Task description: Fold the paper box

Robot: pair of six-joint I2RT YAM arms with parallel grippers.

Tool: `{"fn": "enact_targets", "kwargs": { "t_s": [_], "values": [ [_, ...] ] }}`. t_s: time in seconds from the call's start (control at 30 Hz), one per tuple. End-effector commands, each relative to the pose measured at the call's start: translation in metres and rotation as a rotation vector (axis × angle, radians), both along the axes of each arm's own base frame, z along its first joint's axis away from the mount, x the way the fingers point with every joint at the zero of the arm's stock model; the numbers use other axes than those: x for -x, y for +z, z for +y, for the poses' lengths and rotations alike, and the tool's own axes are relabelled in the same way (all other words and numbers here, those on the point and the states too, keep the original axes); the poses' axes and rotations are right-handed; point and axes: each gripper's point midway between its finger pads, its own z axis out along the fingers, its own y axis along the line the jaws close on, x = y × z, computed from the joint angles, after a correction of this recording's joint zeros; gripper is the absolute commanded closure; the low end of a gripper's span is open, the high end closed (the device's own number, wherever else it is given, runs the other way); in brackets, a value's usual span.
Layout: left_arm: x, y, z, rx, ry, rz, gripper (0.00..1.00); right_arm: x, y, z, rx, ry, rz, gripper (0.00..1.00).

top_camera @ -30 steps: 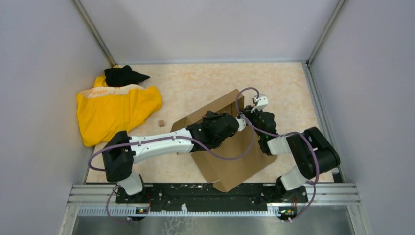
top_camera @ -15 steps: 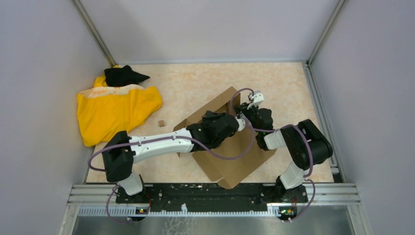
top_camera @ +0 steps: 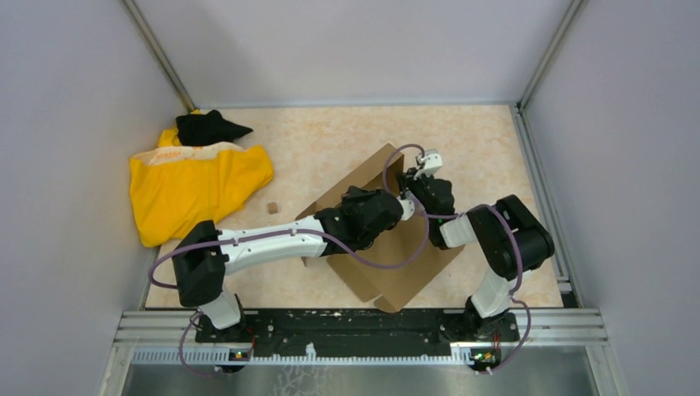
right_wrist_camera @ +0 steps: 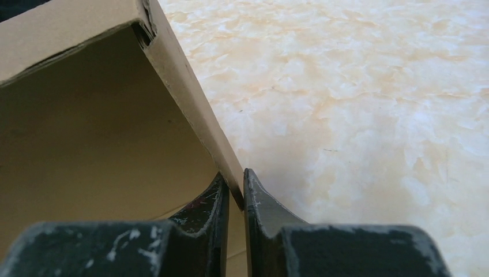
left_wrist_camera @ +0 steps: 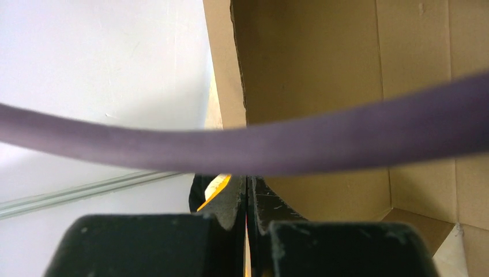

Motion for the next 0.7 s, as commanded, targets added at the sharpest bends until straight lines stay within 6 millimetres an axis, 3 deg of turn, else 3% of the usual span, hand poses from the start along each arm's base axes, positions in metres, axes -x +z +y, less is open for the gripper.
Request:
{"fn": "enact_targets", "kwargs": {
  "t_s": [0.0, 0.2, 0.67],
  "values": [
    [0.007, -0.011, -0.021, 0.049, -0.077, 0.055, 1.0, -0.021, 0.053, -0.007, -0.039, -0.131, -0.139, 0.93],
    [0.006, -0.013, -0.021, 0.051, -0.078, 0.061, 1.0, -0.025, 0.053, -0.032, 0.004, -0.278, -0.12, 0.94],
    [0.007, -0.011, -0.019, 0.055, -0.076, 0.06, 1.0, -0.021, 0.045, -0.062, 0.005, -0.453, -0.102, 0.94]
  ]
}}
